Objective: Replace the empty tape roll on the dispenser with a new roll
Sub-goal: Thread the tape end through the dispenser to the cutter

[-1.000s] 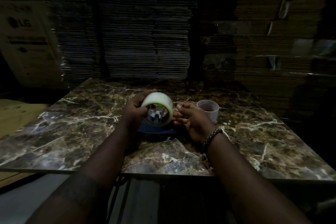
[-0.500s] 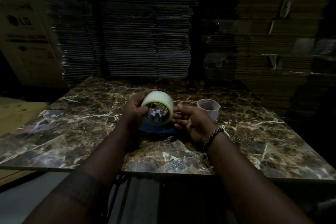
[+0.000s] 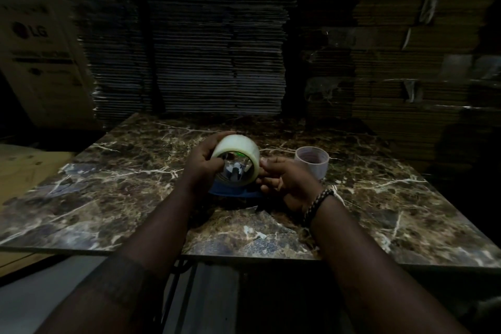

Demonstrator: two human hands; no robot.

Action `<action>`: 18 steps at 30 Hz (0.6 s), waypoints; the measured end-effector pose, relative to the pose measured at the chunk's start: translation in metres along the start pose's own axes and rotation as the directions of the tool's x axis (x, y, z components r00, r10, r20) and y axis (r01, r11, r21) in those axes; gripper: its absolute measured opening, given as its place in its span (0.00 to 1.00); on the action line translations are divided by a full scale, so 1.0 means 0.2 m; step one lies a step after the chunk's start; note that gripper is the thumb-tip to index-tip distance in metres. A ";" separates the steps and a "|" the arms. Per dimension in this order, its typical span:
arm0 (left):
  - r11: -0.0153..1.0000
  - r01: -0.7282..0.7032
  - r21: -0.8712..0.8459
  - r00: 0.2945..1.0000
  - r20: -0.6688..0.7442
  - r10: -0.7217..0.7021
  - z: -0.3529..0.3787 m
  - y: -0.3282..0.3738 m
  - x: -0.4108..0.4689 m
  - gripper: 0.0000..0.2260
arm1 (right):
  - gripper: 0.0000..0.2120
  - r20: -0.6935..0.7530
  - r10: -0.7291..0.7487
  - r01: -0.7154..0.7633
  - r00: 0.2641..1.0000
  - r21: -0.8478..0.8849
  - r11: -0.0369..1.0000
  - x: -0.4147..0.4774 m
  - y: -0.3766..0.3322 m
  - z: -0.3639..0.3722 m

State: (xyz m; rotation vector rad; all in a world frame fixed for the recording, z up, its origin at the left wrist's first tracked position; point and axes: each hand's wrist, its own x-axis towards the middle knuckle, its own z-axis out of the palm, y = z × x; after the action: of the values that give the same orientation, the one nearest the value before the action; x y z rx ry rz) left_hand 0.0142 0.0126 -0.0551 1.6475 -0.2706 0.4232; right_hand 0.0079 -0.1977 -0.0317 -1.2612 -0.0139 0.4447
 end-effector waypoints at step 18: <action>0.996 -0.047 0.078 0.999 0.015 0.046 0.01 0.01 0.00 0.31 | 0.06 -0.022 -0.045 0.046 0.999 0.044 0.998 0.01 -0.01 -0.01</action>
State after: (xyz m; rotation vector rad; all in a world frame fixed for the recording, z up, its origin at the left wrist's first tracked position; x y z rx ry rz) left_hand 0.0135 0.0101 -0.0540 1.7240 -0.3056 0.4630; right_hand 0.0099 -0.1987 -0.0314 -1.2196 -0.0149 0.3908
